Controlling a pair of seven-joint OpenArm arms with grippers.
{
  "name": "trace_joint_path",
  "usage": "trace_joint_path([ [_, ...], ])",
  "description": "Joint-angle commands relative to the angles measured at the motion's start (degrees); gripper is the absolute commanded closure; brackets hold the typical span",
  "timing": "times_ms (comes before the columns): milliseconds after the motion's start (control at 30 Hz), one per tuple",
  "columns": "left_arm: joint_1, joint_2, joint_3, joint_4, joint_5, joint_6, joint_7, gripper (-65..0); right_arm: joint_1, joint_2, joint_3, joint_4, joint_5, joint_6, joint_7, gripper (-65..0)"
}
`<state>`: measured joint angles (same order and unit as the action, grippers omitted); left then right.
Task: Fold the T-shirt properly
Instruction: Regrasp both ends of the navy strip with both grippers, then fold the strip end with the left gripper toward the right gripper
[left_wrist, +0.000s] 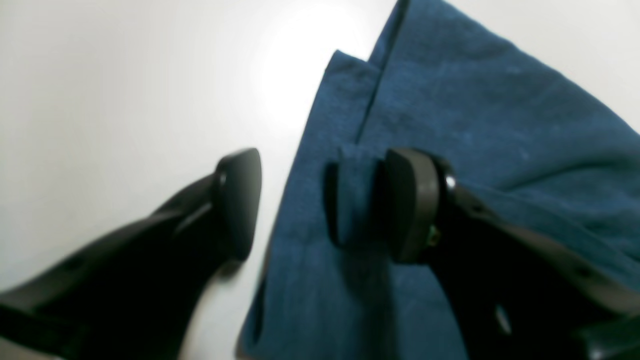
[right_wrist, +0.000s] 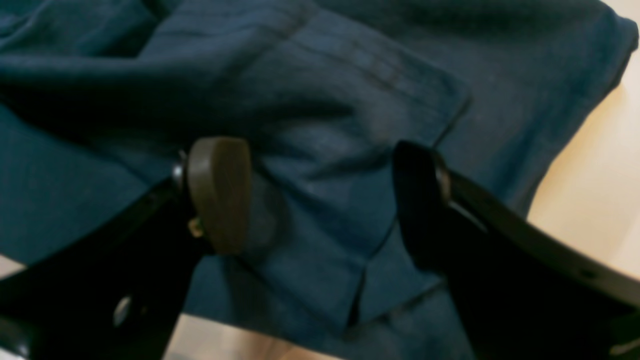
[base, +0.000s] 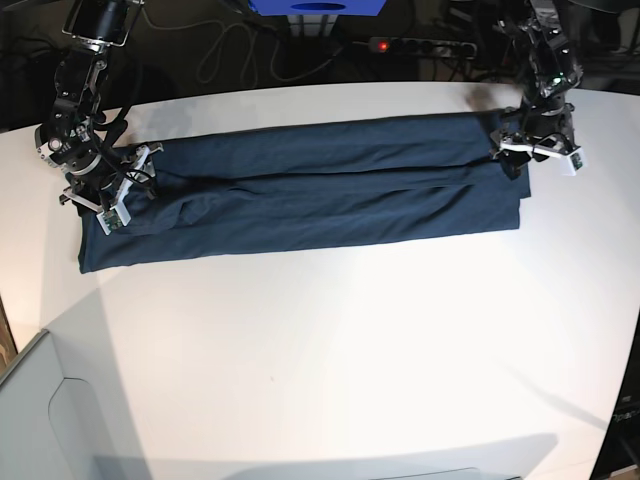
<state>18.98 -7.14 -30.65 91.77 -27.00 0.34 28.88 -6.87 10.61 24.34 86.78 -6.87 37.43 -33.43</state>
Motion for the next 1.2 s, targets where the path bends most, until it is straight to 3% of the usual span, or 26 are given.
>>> trace_joint_path([
  [0,-0.1,-0.2,-0.2,0.1,-0.1,-0.2,0.1,-37.2,0.5,0.8,0.1,0.7,0.2,0.7,0.3,-42.4],
  [267,-0.9,0.0,0.5,-2.3,-0.6,-0.4,0.1,-35.5,0.5,0.8,0.1,0.7,0.2,0.7,0.2,-42.4],
  [400,-0.9,-0.5,4.1,-2.3,-0.6,-0.5,-0.2,-25.8,0.5,0.8,0.1,0.7,0.2,0.7,0.2,-42.4],
  [633,-0.9,-0.1,6.4,-2.2,-0.6,-0.5,-0.2,-15.4,0.5,0.8,0.1,1.0,0.2,0.7,0.0,-42.4],
  [733,-0.9,-0.1,6.4,-1.8,-0.6,-0.5,-0.2,-1.5,0.5,0.9,0.1,1.1,0.2,0.7,0.0,-42.4],
  [767,-0.9,-0.1,6.3,-1.8,-0.6,-0.4,-0.2,0.0,0.5,0.9,0.1,1.1,0.2,0.7,0.0,-42.4],
  [1033,-1.5,0.1,6.5,5.4,-0.1,0.1,0.2,0.0,0.5,1.6,0.1,0.9,0.2,0.7,0.2,-42.4],
  [1167,-1.0,3.5,6.8,13.3,1.7,0.2,0.3,0.0,0.6,1.6,0.1,0.9,0.2,0.7,0.3,-42.4],
])
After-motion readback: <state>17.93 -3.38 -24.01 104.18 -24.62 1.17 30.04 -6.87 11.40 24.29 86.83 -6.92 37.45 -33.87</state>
